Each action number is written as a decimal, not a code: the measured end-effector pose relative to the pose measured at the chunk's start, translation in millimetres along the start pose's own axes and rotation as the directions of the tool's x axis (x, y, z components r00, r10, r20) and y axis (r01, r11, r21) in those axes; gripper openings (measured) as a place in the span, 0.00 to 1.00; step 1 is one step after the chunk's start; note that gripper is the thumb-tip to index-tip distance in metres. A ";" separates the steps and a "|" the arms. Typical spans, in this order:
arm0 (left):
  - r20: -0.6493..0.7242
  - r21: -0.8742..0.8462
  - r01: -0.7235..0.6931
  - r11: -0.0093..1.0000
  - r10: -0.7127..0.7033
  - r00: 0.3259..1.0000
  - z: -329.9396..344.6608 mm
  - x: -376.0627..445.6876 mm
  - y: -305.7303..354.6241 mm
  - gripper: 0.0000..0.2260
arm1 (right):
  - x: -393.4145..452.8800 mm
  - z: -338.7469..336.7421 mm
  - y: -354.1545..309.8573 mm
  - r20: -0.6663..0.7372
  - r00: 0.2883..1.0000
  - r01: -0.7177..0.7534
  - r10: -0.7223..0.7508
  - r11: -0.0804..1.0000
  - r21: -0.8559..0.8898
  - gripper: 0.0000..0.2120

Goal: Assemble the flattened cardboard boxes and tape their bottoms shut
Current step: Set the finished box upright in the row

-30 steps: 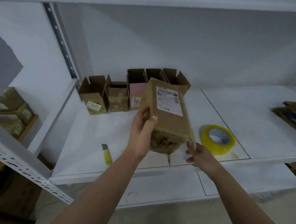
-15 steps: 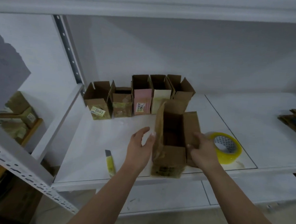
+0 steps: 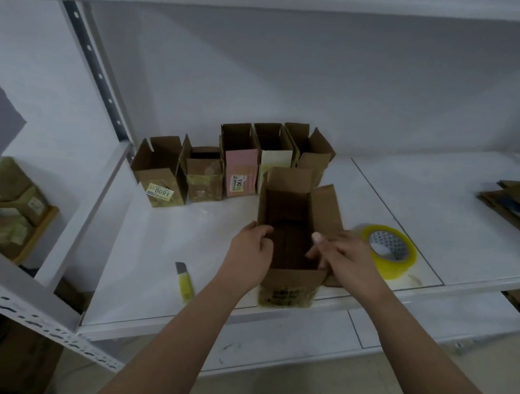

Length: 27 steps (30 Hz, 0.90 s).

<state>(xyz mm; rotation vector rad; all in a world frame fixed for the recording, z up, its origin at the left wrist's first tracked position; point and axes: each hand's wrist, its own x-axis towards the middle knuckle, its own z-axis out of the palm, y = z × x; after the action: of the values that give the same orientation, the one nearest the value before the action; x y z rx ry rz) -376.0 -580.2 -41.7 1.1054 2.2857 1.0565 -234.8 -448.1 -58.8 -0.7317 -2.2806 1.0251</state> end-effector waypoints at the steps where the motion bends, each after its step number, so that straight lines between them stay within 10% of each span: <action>1: 0.015 -0.015 0.003 1.000 -0.003 1.000 -2.5 1.5 0.3 0.18 | -0.5 1.3 0.5 0.053 0.998 0.016 -0.013 0.999 -0.049 0.21; 4: 0.077 0.020 -0.043 0.999 0.041 0.996 -5.3 1.4 1.8 0.24 | -3.7 -1.5 0.0 0.247 0.967 0.011 0.058 0.963 -0.269 0.13; 10: 0.367 0.217 -0.061 0.974 -0.024 0.930 -1.1 3.2 -5.8 0.59 | -7.9 -13.1 3.8 0.489 0.841 0.019 0.232 0.891 -0.454 0.70; 19: 0.278 0.337 -0.100 0.936 0.003 0.961 7.5 -2.0 2.8 0.57 | -12.6 11.7 9.6 0.368 0.891 0.004 0.265 0.807 -0.591 0.63; 23: 0.247 0.130 -0.130 0.983 0.095 0.964 -2.1 -6.9 -1.3 0.50 | -15.0 -1.3 -1.4 0.353 0.905 -0.086 0.236 0.917 -0.390 0.61; 27: 0.140 0.085 0.032 0.996 -0.044 0.989 -5.8 -11.3 -1.0 0.39 | -10.1 -8.9 -9.2 0.047 0.978 -0.191 0.204 0.962 -0.194 0.45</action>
<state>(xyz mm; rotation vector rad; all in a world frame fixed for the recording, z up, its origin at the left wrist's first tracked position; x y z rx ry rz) -373.2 -592.3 -38.5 1.1267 2.2456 0.8472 -224.1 -455.5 -49.0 -1.0357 -2.4236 0.9411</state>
